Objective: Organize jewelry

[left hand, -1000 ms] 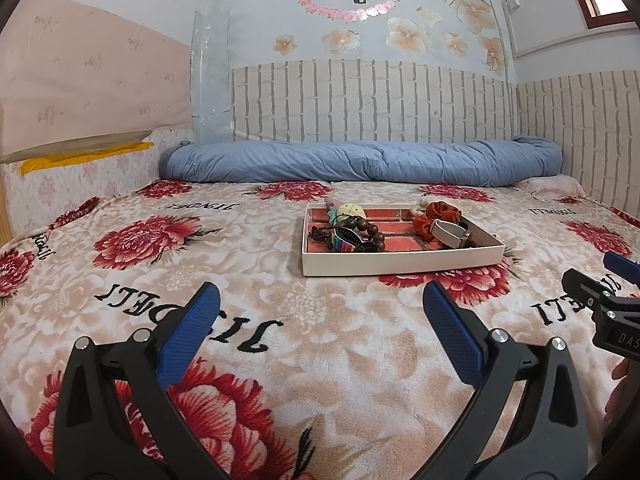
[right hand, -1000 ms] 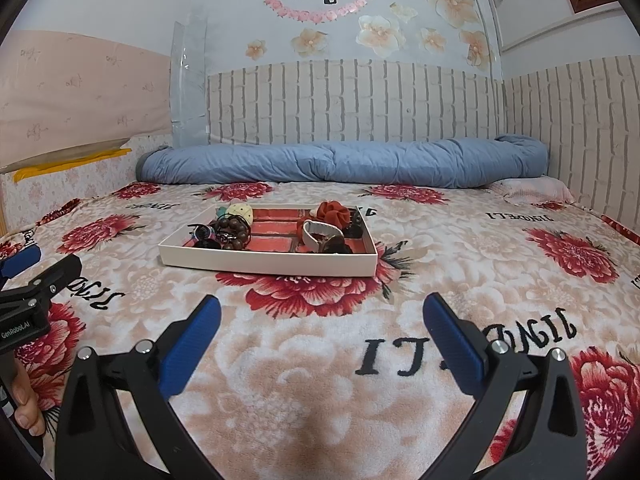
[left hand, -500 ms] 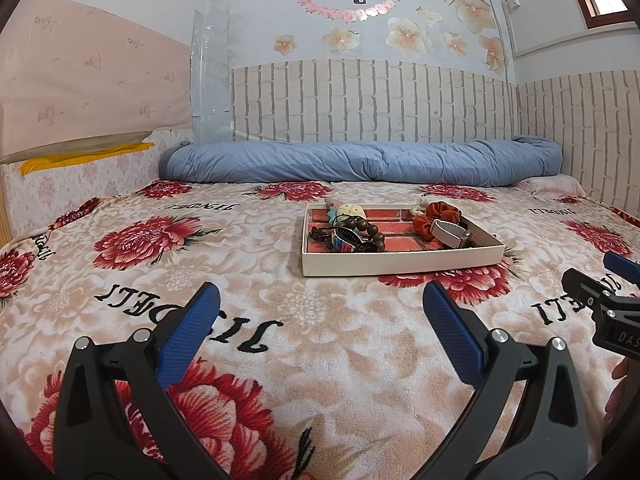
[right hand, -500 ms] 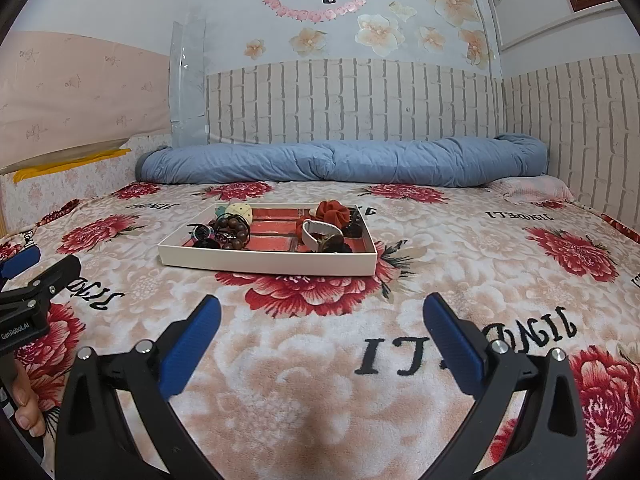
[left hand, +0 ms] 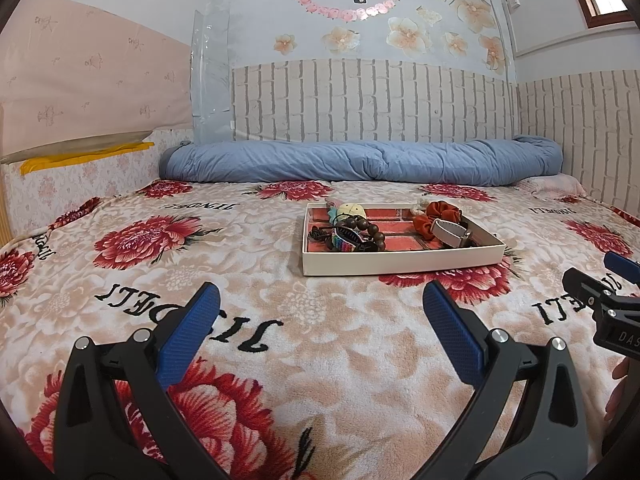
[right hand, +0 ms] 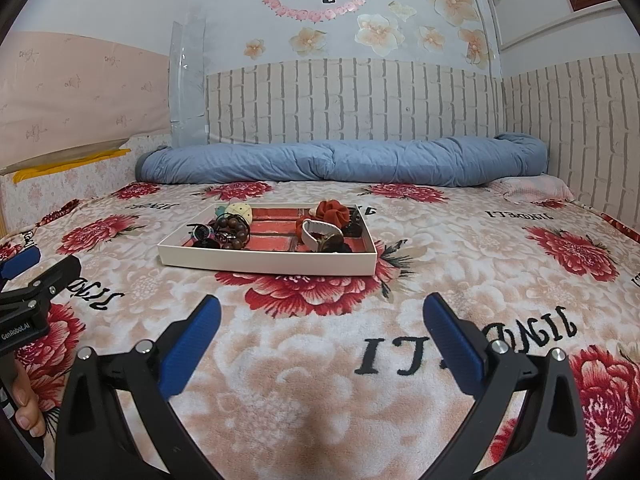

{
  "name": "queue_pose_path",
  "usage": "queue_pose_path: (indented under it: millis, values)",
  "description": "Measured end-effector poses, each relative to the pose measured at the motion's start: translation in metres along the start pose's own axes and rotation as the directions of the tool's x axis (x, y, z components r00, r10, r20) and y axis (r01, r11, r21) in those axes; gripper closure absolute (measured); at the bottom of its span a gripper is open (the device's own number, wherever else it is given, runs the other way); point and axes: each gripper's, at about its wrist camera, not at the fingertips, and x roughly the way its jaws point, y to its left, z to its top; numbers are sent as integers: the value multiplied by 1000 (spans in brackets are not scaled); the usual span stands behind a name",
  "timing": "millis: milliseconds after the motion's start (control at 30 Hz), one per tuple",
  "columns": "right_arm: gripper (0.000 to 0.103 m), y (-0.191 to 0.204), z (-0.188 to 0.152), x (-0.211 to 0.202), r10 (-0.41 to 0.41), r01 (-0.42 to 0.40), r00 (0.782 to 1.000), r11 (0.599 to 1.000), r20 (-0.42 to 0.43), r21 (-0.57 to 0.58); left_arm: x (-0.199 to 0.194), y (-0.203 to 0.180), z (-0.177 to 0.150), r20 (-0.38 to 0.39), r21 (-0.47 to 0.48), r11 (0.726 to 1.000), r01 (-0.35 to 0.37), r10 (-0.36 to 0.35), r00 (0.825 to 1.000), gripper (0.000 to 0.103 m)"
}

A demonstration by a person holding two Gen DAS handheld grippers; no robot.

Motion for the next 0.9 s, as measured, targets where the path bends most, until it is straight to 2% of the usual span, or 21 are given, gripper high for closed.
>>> queue_pose_path:
  millis: [900]
  values:
    - [4,0,0,0,0,0,1000,1000,-1,1,-4,-2,-3,17,22,1000,-9,9,1000,5]
